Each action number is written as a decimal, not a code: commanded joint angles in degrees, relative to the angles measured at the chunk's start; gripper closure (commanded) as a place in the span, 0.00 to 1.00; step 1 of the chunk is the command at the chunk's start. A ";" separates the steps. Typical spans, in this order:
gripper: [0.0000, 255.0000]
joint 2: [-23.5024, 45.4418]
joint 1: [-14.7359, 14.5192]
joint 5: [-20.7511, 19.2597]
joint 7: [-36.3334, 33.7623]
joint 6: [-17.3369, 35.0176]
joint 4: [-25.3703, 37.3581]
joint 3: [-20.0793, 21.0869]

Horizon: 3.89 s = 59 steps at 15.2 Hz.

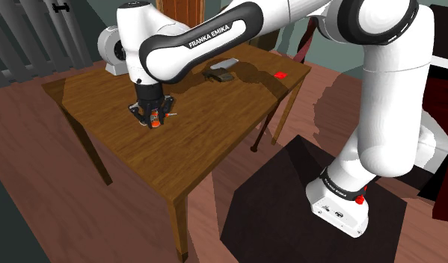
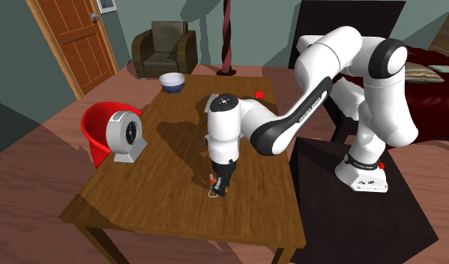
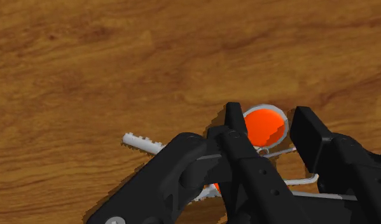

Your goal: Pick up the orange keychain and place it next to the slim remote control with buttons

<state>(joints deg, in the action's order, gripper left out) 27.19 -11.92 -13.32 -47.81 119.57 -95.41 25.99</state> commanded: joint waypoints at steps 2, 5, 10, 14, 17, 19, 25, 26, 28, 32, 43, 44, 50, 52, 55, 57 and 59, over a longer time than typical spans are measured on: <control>1.00 0.34 0.01 0.07 0.08 -0.14 -0.15 -0.04; 1.00 0.31 -0.05 0.08 0.01 -0.23 -0.10 -0.01; 1.00 -0.52 0.17 0.54 0.40 -1.74 0.68 0.23; 1.00 -1.68 0.31 1.20 0.81 -4.27 2.16 0.57; 1.00 -2.44 0.37 1.64 1.09 -6.22 3.44 0.80; 1.00 -2.88 0.39 1.90 1.27 -7.55 4.36 0.93; 1.00 -5.13 1.65 3.03 2.86 -9.97 4.79 1.09; 1.00 -6.48 2.90 3.64 4.14 -9.32 2.96 0.95; 1.00 -9.00 5.27 4.82 6.78 -8.17 -0.40 0.59; 1.00 -13.42 9.57 7.01 12.36 -6.34 -6.04 -0.55; 1.00 -21.12 19.18 10.92 28.22 -3.76 -15.28 -5.85; 1.00 -21.48 19.95 11.11 29.64 -3.66 -15.70 -6.43; 1.00 -22.50 24.42 11.70 37.92 -3.37 -16.84 -10.03; 1.00 -22.40 25.86 11.75 40.60 -3.40 -16.69 -11.24; 1.00 -21.86 27.98 11.74 44.52 -3.54 -15.96 -13.04; 1.00 -21.24 29.39 11.70 47.08 -3.72 -15.14 -14.20; 1.00 -20.41 30.76 11.64 49.60 -3.96 -14.06 -15.35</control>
<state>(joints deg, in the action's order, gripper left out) 6.15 18.24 -1.57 0.62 115.59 -110.05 11.16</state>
